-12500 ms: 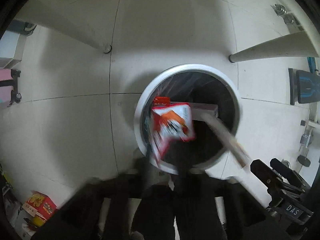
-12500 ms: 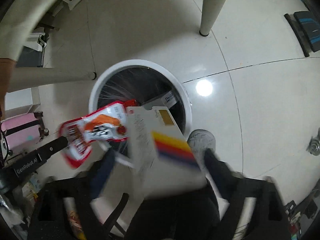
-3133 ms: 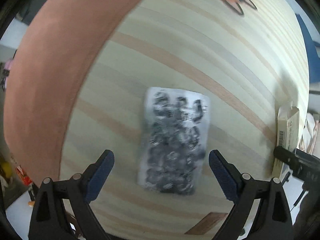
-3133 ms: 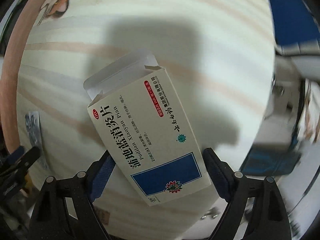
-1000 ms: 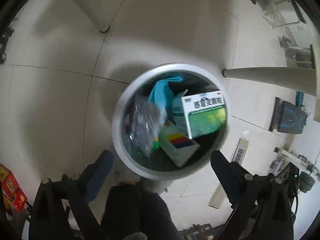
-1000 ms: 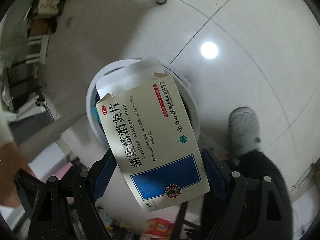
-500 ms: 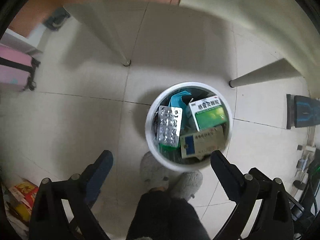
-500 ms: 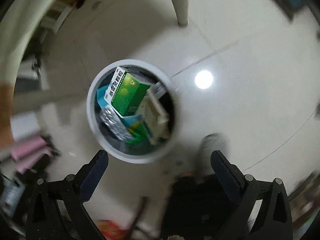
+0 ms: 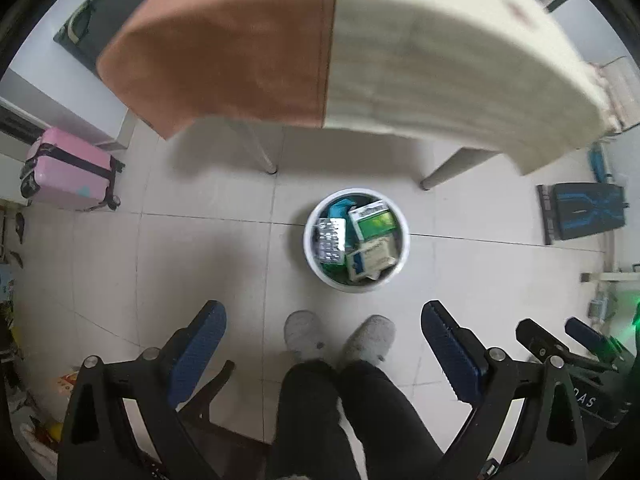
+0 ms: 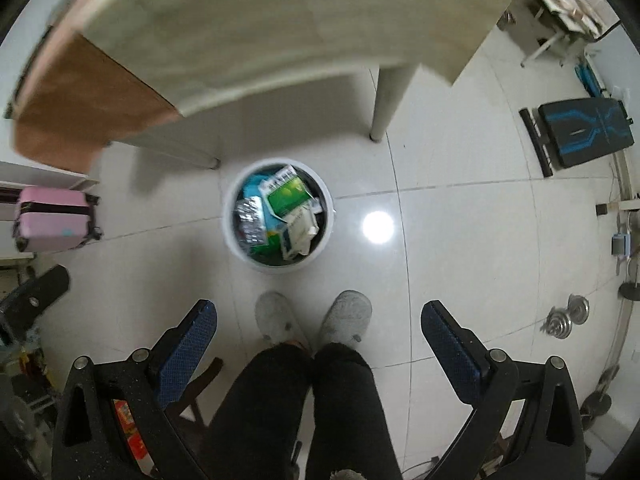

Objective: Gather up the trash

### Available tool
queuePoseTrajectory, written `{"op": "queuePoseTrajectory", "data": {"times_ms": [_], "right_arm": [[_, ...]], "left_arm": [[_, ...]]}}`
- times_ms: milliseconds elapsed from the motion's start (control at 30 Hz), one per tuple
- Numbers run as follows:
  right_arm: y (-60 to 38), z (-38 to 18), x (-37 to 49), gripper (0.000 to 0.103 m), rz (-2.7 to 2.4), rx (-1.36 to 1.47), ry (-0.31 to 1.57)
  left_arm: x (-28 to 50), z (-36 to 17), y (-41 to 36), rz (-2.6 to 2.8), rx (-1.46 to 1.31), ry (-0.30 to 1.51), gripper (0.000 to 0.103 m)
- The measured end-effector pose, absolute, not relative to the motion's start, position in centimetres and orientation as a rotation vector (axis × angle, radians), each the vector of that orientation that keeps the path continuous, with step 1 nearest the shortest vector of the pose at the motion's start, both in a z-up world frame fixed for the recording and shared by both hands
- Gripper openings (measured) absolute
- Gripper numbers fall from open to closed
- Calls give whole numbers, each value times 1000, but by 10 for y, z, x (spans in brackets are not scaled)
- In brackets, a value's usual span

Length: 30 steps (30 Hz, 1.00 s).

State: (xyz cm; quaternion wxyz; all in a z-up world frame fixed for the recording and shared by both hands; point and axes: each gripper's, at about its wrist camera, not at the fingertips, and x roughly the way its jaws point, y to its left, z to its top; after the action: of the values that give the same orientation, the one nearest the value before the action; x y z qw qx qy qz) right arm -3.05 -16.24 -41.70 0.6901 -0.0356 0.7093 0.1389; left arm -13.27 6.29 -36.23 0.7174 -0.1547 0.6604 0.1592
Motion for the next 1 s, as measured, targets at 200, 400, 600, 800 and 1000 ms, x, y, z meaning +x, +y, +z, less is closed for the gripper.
{"op": "queuePoseTrajectory", "data": {"times_ms": [200, 400, 600, 800, 1000], "right_arm": [[-175, -295, -45, 103, 387, -49, 1537], [-185, -192, -60, 103, 450, -11, 1473], [-185, -105, -78, 103, 530, 20, 1396], [-185, -49, -91, 103, 594, 36, 1324], [-186, -21, -99, 103, 627, 32, 1294]], "left_arm": [[-146, -270, 53, 269, -386, 1402, 100], [-164, -188, 58, 186, -440, 1314, 100], [-183, -128, 59, 130, -481, 1227, 100], [-195, -95, 52, 86, -485, 1177, 100], [-202, -67, 42, 52, -474, 1137, 100]]}}
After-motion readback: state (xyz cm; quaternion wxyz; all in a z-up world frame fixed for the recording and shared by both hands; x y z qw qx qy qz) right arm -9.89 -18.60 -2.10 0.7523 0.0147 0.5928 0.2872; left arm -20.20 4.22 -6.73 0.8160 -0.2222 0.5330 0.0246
